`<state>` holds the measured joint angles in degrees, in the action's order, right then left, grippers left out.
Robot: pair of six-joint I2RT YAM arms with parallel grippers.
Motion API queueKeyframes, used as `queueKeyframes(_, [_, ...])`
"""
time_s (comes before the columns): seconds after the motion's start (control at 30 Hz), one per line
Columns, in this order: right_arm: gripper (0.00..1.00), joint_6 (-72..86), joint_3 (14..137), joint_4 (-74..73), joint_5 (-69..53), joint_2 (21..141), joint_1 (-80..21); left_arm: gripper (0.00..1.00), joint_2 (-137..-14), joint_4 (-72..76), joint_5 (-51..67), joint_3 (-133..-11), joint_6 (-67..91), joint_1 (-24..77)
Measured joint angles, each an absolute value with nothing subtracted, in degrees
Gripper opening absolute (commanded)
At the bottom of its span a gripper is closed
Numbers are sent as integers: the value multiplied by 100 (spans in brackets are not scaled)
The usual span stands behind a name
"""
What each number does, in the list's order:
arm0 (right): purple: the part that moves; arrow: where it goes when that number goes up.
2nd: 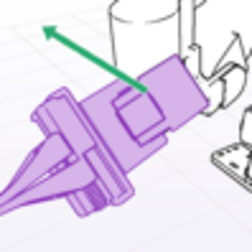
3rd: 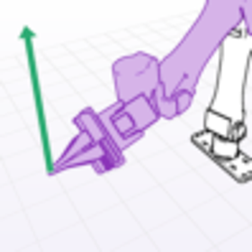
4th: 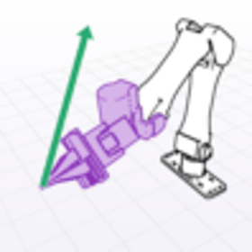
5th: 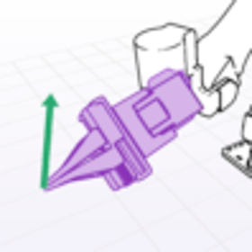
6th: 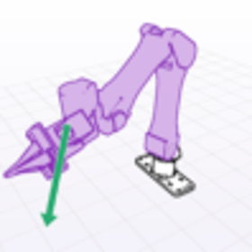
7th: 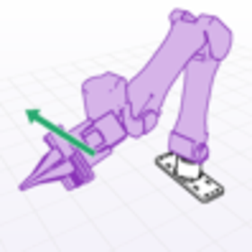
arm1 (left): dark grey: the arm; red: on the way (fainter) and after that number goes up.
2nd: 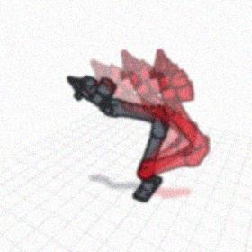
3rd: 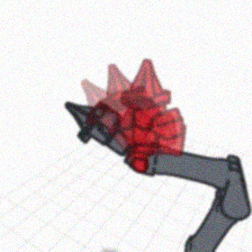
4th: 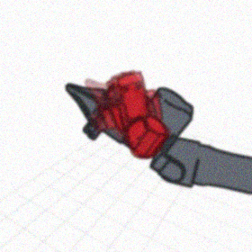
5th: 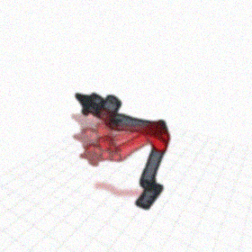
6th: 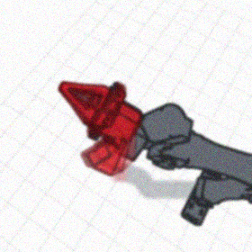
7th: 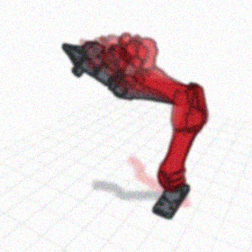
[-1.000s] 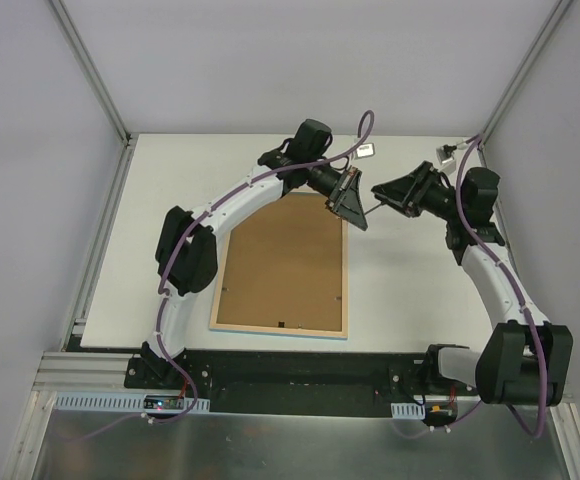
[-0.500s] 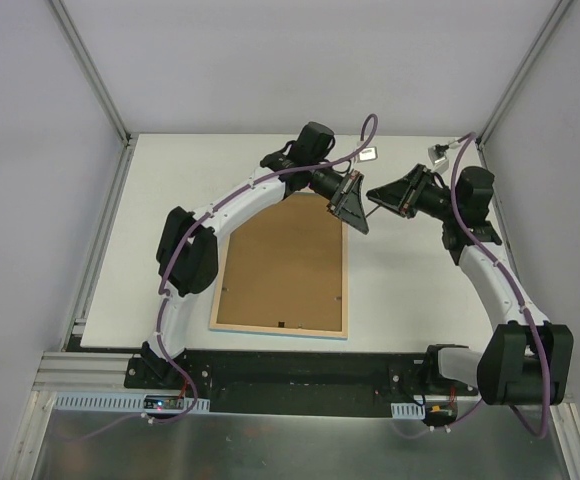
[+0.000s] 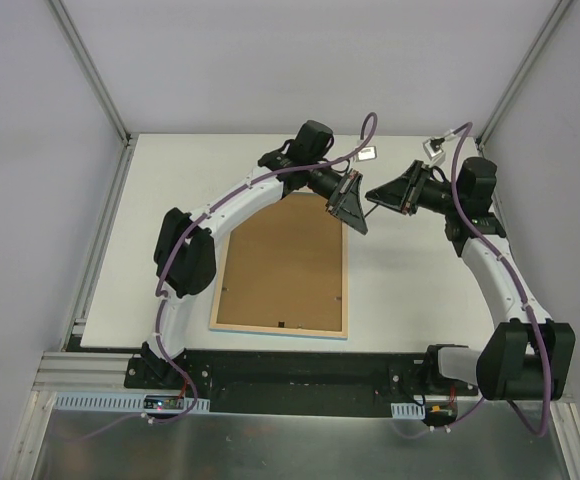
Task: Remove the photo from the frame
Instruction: Pick up the screwdriver from the center of the board.
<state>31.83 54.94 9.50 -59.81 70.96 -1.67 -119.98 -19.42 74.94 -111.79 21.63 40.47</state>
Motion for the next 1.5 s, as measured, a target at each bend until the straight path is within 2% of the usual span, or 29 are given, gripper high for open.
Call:
queueKeyframes(0.07, [22,3159,5509,910,-6023,7131,-148,0,-11996,-1944,7496,-11174,2141,4047])
queueKeyframes(0.17, [9,3146,5520,878,-6084,7166,-134,0,-11994,-1959,7496,-11157,2119,4049])
queueKeyframes(0.2, [1,3144,5533,860,-6099,7175,-132,0,-11994,-1964,7494,-11157,2112,4049])
queueKeyframes(0.33, [1,3144,5572,825,-6134,7188,-132,0,-11983,-1975,7496,-11157,2058,4049])
queueKeyframes(0.37, [1,3144,5572,823,-6139,7188,-132,14,-11977,-1984,7494,-11157,2049,4049])
queueKeyframes(0.43, [1,3135,5572,808,-6136,7183,-132,49,-11968,-1997,7491,-11157,2023,4047])
queueKeyframes(0.47, [1,3079,5572,779,-6101,7164,-130,64,-11963,-2010,7502,-11157,2012,4040])
queueKeyframes(0.5, [1,3000,5572,701,-6034,7124,-115,87,-11957,-2025,7500,-11157,2008,4029])
queueKeyframes(0.53, [1,2904,5572,611,-5966,7072,-95,99,-11944,-2051,7502,-11155,2016,3999])
queueKeyframes(0.67, [1,2252,5570,95,-5452,6626,-51,99,-11699,-2126,7489,-10932,2036,3730])
queueKeyframes(0.83, [1,1131,5568,-510,-4775,5968,67,99,-11041,-2362,7382,-10569,1813,2794])
queueKeyframes(1.03, [1,-392,5264,-923,-3894,5319,91,99,-10444,-3363,5767,-10427,521,1590])
queueKeyframes(1.3, [0,-1868,4814,-1288,-3618,4456,91,99,-10169,-4080,3865,-8925,-478,1551])
queueKeyframes(1.5, [0,-2206,4670,-1358,-3691,3839,91,99,-10095,-4219,3024,-8715,-967,1522])
